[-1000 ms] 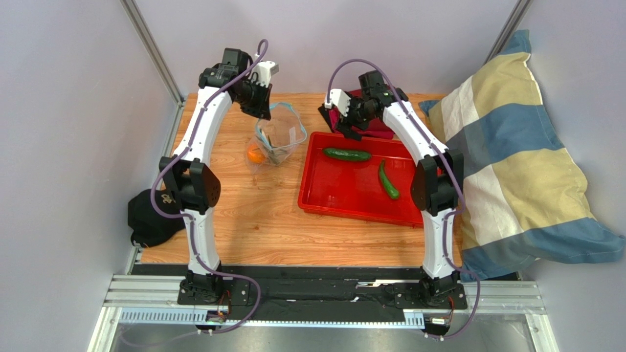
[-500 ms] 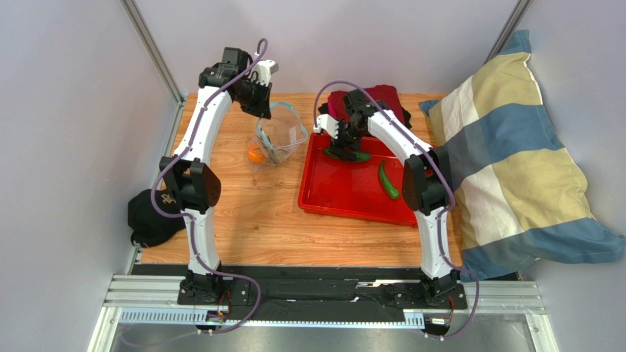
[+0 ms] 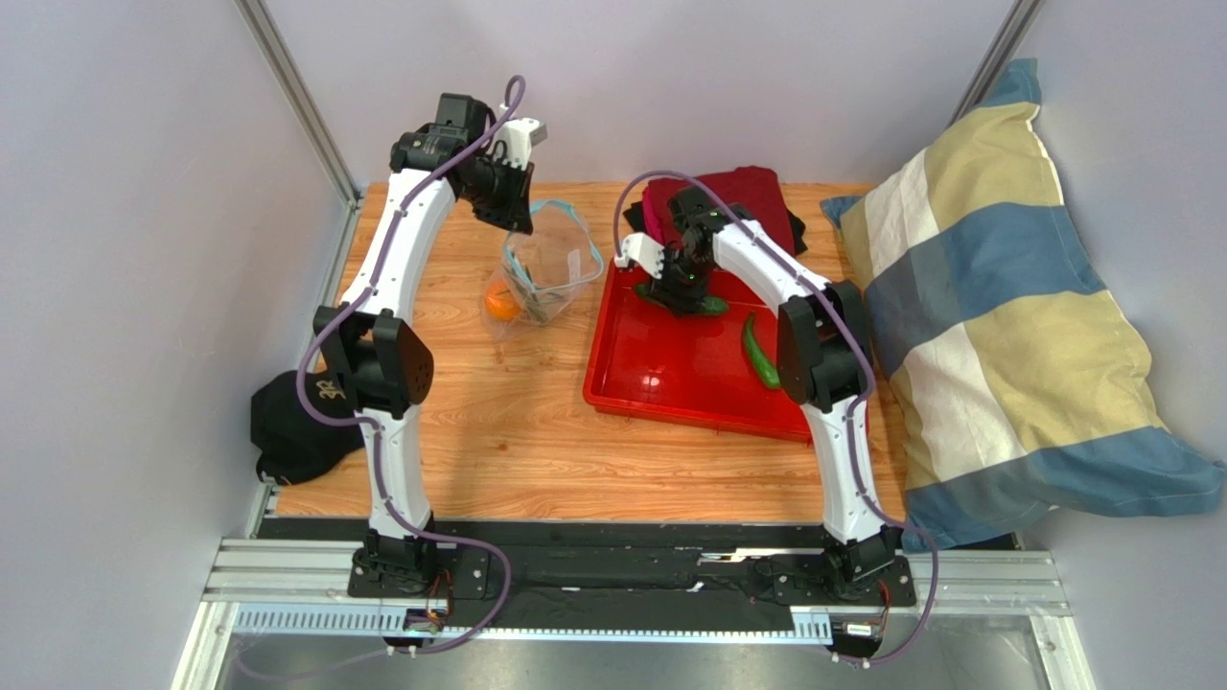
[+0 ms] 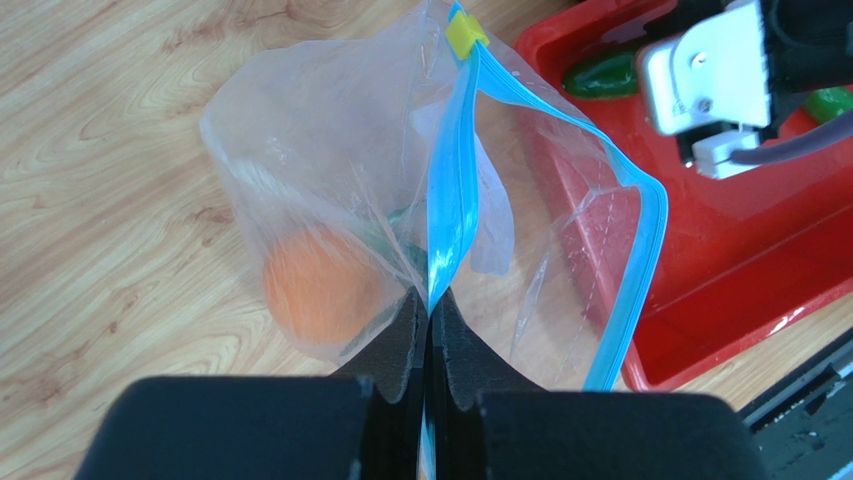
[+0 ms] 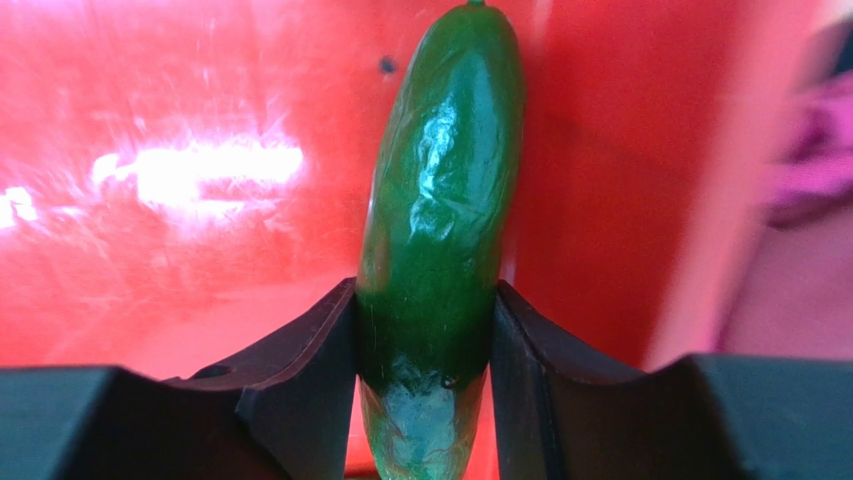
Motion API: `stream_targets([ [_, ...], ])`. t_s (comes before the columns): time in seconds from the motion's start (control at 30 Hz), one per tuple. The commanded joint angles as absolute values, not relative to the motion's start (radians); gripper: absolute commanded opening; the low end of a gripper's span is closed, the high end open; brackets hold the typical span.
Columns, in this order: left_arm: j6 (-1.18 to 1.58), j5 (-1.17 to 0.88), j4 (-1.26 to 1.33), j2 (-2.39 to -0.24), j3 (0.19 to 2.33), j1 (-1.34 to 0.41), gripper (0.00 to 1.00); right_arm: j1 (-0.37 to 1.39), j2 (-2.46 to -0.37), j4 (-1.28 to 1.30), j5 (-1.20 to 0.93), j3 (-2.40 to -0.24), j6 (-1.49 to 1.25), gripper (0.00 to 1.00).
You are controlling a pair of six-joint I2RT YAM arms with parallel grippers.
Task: Place the food in the zip-top bag and seal the zipper
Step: Pick up the fake vegetable from the bin, then place the fake vegetable in the zipper food storage bag.
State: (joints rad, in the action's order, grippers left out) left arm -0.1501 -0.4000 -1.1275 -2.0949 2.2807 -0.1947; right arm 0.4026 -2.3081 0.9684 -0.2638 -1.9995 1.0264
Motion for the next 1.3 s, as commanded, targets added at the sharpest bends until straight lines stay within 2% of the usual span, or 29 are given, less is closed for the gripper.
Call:
stream_targets([
  [0.0, -0.133, -0.436, -1.120, -2.103, 2.321, -0.190, 0.00, 0.394, -2.155, 0.925, -0.378, -2.171, 0.833, 0.00],
  [0.13, -0.127, -0.446, -1.115, -2.111, 2.332, -0.189, 0.00, 0.391, -2.114, 0.890, -0.511, -2.311, 0.594, 0.00],
  [0.27, -0.127, -0.454, -1.114, -2.117, 2.338, -0.187, 0.00, 0.411, -2.094, 0.838, -0.603, -2.353, 0.445, 0.00],
  [0.4, -0.124, -0.453, -1.111, -2.121, 2.341, -0.187, 0.00, 0.471, -2.105, 0.882, -0.618, -2.372, 0.537, 0.00],
  [0.6, -0.156, -0.525, -1.115, -2.128, 2.348, -0.175, 0.00, 0.472, -2.126, 0.772, -0.679, -2.335, 0.609, 0.00],
  [0.73, -0.169, -0.535, -1.131, -2.144, 2.376, -0.175, 0.00, 0.476, -2.146, 0.752, -0.745, -2.338, 0.719, 0.05],
  [0.83, -0.153, -0.528, -1.123, -2.154, 2.375, -0.172, 0.00, 0.488, -2.198, 0.824, -0.687, -2.434, 0.727, 0.01],
  [0.97, -0.124, -0.541, -1.083, -2.163, 2.376, -0.164, 0.00, 0.471, -2.229, 0.932, -0.634, -2.516, 0.667, 0.00],
  [1.07, -0.141, -0.596, -1.052, -2.164, 2.365, -0.164, 0.00, 0.427, -2.197, 0.921, -0.627, -2.522, 0.511, 0.00],
  [1.13, -0.184, -0.639, -1.046, -2.166, 2.365, -0.164, 0.00, 0.385, -2.162, 0.875, -0.669, -2.514, 0.297, 0.01],
  [1.27, -0.242, -0.767, -1.043, -2.187, 2.381, -0.167, 0.00, 0.321, -2.114, 0.602, -0.780, -2.407, -0.119, 0.00],
])
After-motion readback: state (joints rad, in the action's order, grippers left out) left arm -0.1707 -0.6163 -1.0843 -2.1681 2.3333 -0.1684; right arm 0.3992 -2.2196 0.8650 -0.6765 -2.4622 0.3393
